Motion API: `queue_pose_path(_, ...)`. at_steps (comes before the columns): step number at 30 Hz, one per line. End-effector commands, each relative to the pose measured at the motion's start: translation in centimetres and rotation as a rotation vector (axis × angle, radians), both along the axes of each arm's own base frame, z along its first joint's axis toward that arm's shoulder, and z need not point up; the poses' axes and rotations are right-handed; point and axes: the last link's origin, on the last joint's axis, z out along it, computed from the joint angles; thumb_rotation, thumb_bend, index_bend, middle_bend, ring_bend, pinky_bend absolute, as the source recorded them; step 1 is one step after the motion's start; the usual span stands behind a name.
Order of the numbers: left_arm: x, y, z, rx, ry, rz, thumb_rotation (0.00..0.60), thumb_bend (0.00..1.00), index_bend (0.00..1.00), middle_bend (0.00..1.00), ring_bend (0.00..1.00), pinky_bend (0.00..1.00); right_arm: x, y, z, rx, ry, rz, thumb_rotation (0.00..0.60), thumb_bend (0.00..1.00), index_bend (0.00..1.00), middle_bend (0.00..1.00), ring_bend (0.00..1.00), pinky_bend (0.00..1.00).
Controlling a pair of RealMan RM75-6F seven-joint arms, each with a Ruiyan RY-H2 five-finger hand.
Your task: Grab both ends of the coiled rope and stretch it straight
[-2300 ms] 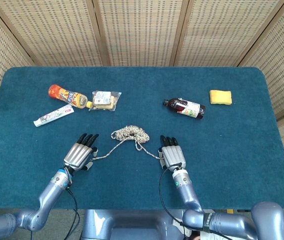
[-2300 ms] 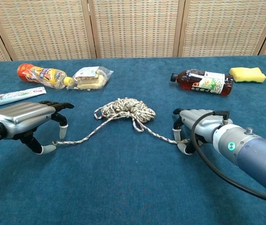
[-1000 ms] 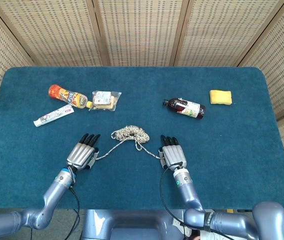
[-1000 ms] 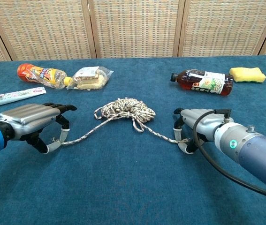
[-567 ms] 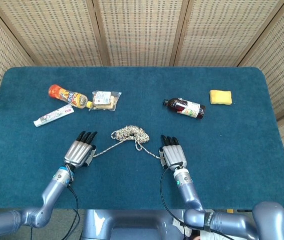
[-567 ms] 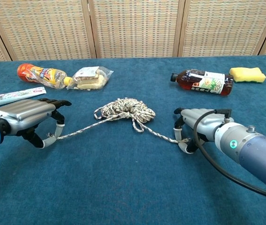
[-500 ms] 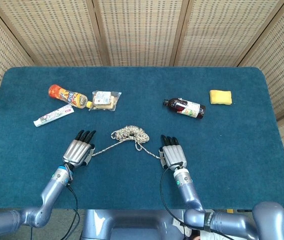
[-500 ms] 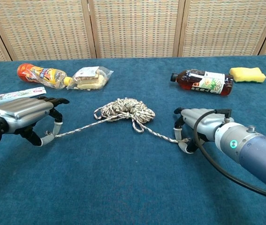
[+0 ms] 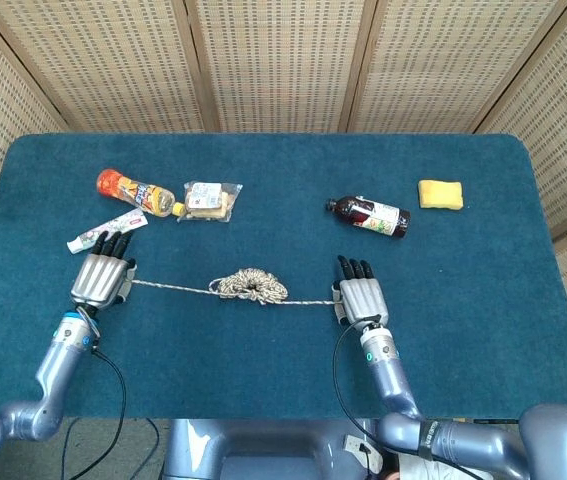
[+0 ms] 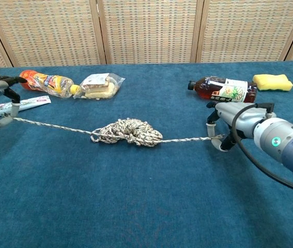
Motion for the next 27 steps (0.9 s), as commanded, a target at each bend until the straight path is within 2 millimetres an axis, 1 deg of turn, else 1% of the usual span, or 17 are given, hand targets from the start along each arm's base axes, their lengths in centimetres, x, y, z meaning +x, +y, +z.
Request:
queue_pose_path(1, -1.4, 0.9, 2.1, 0.041, 0.009, 0.015, 0.600, 0.44, 0.76, 0.00, 0.00, 0.00, -0.7, -0.6, 1.2, -0.035, 0.024, 0.000, 0.600, 0.52, 0.74, 0.00, 0.00, 0.01)
queue_pose_path(6, -2.8, 1.8, 4.0, 0.071, 0.028, 0.027, 0.600, 0.44, 0.76, 0.00, 0.00, 0.00, -2.6, -1.8, 3.2, -0.087, 0.071, -0.025, 0.600, 0.52, 0.74, 0.00, 0.00, 0.01)
queue_pose_path(12, -4.6, 2.4, 5.4, 0.098, 0.062, 0.059, 0.600, 0.44, 0.76, 0.00, 0.00, 0.00, -5.2, -2.8, 5.5, -0.137, 0.124, -0.066, 0.600, 0.52, 0.74, 0.00, 0.00, 0.01)
queue_pose_path(13, -5.0, 2.5, 5.6, 0.102, 0.067, 0.069, 0.600, 0.44, 0.76, 0.00, 0.00, 0.00, -5.9, -3.0, 6.0, -0.144, 0.134, -0.079, 0.600, 0.52, 0.74, 0.00, 0.00, 0.01)
queue_pose_path(15, -5.5, 2.6, 5.8, 0.106, 0.071, 0.082, 0.600, 0.44, 0.76, 0.00, 0.00, 0.00, -6.6, -3.2, 6.5, -0.150, 0.140, -0.092, 0.600, 0.52, 0.74, 0.00, 0.00, 0.01)
queue_pose_path(17, -6.0, 2.7, 6.0, 0.106, 0.069, 0.095, 0.600, 0.44, 0.76, 0.00, 0.00, 0.00, -7.4, -3.3, 6.9, -0.152, 0.140, -0.111, 0.600, 0.52, 0.74, 0.00, 0.00, 0.01)
queue_pose_path(20, -6.4, 2.8, 5.9, 0.104, 0.066, 0.101, 0.600, 0.44, 0.76, 0.00, 0.00, 0.00, -8.0, -3.2, 7.0, -0.147, 0.142, -0.119, 0.600, 0.52, 0.74, 0.00, 0.00, 0.01)
queue_pose_path(27, -6.8, 2.8, 5.6, 0.105, 0.064, 0.106, 0.600, 0.44, 0.76, 0.00, 0.00, 0.00, -8.4, -3.1, 6.7, -0.138, 0.135, -0.114, 0.600, 0.52, 0.74, 0.00, 0.00, 0.01)
